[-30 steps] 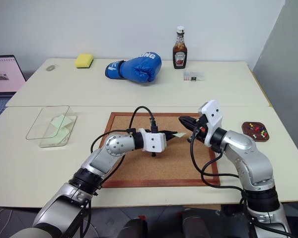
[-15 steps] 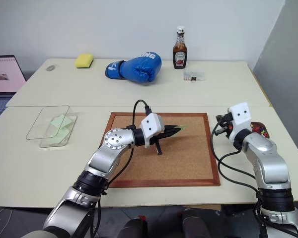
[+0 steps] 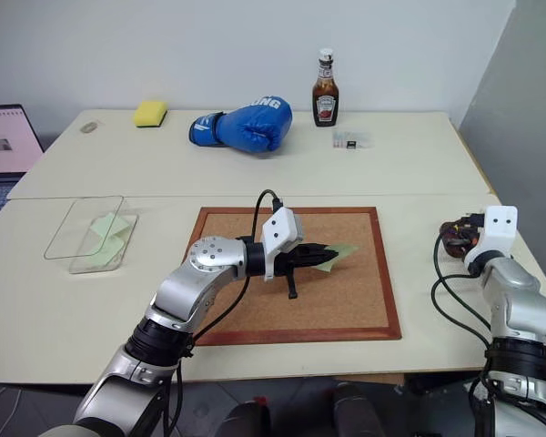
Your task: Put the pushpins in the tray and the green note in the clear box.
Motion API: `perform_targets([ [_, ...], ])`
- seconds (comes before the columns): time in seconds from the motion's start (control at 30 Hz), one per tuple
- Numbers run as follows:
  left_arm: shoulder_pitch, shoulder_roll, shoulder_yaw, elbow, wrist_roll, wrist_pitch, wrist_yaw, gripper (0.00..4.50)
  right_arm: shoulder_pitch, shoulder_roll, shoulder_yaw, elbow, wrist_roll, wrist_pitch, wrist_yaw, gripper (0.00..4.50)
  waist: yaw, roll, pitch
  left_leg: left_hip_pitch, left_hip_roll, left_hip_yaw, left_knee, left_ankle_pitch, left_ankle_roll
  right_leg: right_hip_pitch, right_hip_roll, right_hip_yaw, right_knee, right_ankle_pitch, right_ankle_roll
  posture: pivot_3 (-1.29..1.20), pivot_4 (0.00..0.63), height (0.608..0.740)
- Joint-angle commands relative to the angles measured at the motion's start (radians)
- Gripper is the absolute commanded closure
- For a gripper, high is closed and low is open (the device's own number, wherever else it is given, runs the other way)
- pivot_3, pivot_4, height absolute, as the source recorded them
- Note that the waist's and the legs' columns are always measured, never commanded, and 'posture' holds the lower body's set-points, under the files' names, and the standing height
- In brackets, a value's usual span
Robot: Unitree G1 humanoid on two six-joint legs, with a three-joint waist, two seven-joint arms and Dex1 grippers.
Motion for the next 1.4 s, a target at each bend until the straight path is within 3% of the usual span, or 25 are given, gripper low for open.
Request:
perform_targets([
  [0.03,0.012,0.008,-0.001,-0.067,-0.005,0.001,0.005,4.42,-0.037,-0.002,-0.043,0.019,0.018,-0.046,-0.018,4.50,0.001,0.000,0.000,0.000,0.000,0.000,0.000,0.000,0.000,0.000,0.000,0.000,0.000,0.000,0.000,0.00,0.150,0.740],
  [0.07,0.016,0.011,-0.003,-0.074,-0.005,0.006,0.004,4.42,-0.041,-0.001,-0.044,0.026,0.019,-0.049,-0.020,4.50,0.002,0.000,0.000,0.000,0.000,0.000,0.000,0.000,0.000,0.000,0.000,0.000,0.000,0.000,0.000,0.00,0.150,0.740],
  [0.17,0.021,0.018,-0.006,-0.083,-0.006,0.010,0.004,4.50,-0.045,-0.001,-0.042,0.042,0.018,-0.059,-0.024,3.91,0.001,0.000,0.000,0.000,0.000,0.000,0.000,0.000,0.000,0.000,0.000,0.000,0.000,0.000,0.000,0.00,0.150,0.740],
  [0.53,0.016,0.022,-0.016,-0.079,0.007,0.001,0.004,4.50,-0.034,-0.001,-0.038,0.020,0.022,-0.053,-0.041,1.39,0.001,0.000,0.000,0.000,0.000,0.000,0.000,0.000,0.000,0.000,0.000,0.000,0.000,0.000,0.000,0.00,0.150,0.740],
  [0.77,0.019,0.021,-0.020,-0.083,0.007,0.004,0.004,4.50,-0.021,-0.015,-0.027,0.031,-0.031,-0.098,-0.081,0.06,0.001,0.001,0.000,0.000,0.000,0.000,0.000,0.000,0.000,0.000,0.000,0.000,0.000,0.000,0.000,0.00,0.150,0.740],
  [1.4,0.015,0.026,-0.014,-0.079,0.015,0.005,0.015,4.50,-0.032,-0.016,-0.009,0.108,-0.077,-0.083,-0.111,0.06,0.001,0.001,0.000,0.000,0.000,0.000,0.000,0.000,0.000,0.000,0.000,0.001,0.000,0.000,0.000,0.00,0.150,0.740],
])
